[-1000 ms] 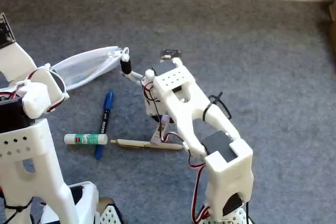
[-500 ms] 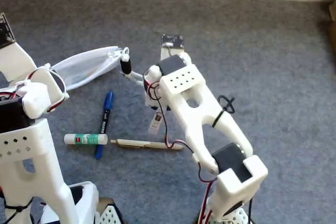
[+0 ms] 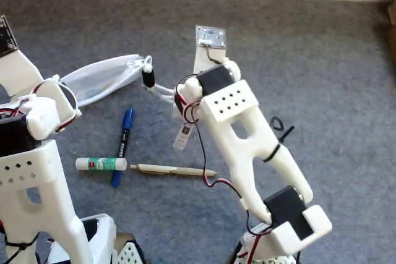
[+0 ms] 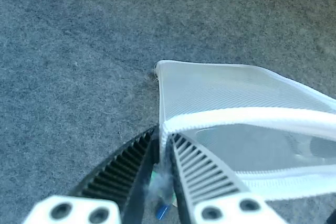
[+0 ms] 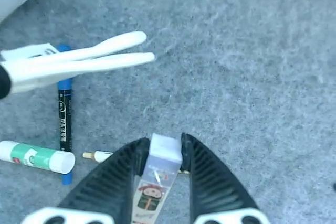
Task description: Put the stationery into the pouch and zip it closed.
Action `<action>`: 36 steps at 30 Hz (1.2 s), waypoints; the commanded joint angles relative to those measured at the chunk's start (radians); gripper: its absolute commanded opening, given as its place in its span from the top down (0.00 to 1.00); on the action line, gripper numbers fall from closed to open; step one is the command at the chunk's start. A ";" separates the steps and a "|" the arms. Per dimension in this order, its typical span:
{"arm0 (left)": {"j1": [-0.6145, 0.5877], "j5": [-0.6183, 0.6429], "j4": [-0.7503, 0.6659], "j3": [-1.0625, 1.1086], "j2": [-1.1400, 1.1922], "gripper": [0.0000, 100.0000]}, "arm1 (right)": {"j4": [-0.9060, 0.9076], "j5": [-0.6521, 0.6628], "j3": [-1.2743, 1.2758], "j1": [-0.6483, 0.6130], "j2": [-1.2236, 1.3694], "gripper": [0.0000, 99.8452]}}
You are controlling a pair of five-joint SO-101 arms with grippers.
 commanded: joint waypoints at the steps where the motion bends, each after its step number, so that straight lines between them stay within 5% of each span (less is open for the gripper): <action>1: -0.012 0.002 0.005 -0.021 -0.007 0.99 | 0.008 0.020 -0.008 0.010 -0.088 0.99; 29: -0.012 0.002 0.005 -0.021 -0.007 0.99 | -0.004 0.146 0.079 0.008 -0.383 0.99; 36: -0.012 0.002 0.005 -0.021 -0.007 0.99 | -0.180 0.146 0.085 0.007 -0.486 0.99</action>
